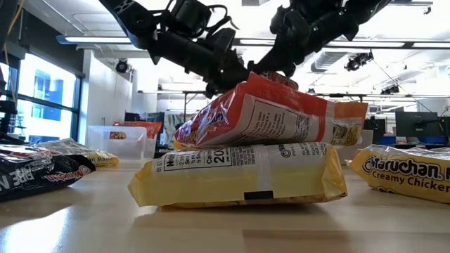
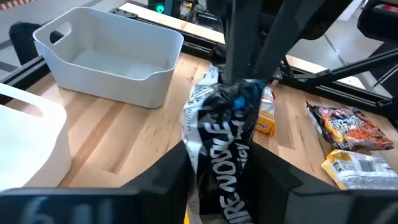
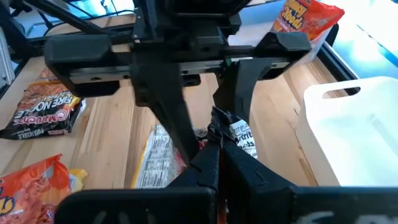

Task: Sort Maruchan noodles
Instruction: Put the black noodle pack into the white bin

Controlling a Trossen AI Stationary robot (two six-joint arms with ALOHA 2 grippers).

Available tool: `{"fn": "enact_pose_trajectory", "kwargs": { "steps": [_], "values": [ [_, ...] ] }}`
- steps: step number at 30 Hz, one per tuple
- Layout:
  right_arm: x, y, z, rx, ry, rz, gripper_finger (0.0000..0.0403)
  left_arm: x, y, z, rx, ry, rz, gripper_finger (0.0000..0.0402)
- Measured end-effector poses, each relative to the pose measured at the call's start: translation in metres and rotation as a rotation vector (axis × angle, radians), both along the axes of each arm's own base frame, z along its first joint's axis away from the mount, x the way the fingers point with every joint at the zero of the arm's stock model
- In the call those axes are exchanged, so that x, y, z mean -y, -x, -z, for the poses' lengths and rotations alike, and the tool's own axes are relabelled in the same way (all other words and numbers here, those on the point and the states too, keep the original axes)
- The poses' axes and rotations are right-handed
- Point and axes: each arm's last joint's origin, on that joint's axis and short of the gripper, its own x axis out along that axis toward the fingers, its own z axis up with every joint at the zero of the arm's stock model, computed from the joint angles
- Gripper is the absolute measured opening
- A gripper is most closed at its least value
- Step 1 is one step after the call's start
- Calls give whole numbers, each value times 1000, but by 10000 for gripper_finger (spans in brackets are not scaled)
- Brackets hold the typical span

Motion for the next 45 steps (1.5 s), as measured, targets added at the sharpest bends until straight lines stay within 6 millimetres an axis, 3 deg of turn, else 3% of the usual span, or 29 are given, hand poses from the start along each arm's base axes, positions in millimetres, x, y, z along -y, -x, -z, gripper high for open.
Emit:
{"fn": "enact_pose_trajectory", "kwargs": {
  "steps": [6, 11, 18, 23, 28, 33, 39, 45],
  "values": [
    [0, 0, -1, 11, 10, -5, 4, -3, 1, 0, 6, -6, 32, 76],
    [0, 8, -13, 38, 73, 78, 52, -17, 8, -7, 0, 15, 0, 76],
    [0, 45, -43, 34, 219, 263, 123, -60, 22, -54, -207, 99, -146, 76],
    [0, 70, -51, -10, 218, 313, 113, -105, 37, -92, -380, 186, -349, 76],
    [0, 72, -47, -49, 204, 312, 59, -144, 46, -116, -454, 306, -491, 76],
    [2, 66, -39, -94, 191, 286, 5, -168, 33, -106, -566, 411, -558, 76],
    [5, 59, -30, -136, 181, 282, 8, -185, 10, -74, -737, 445, -631, 76],
    [6, 55, -26, -150, 180, 279, 2, -197, 4, -51, -846, 428, -724, 76]
  ]
}}
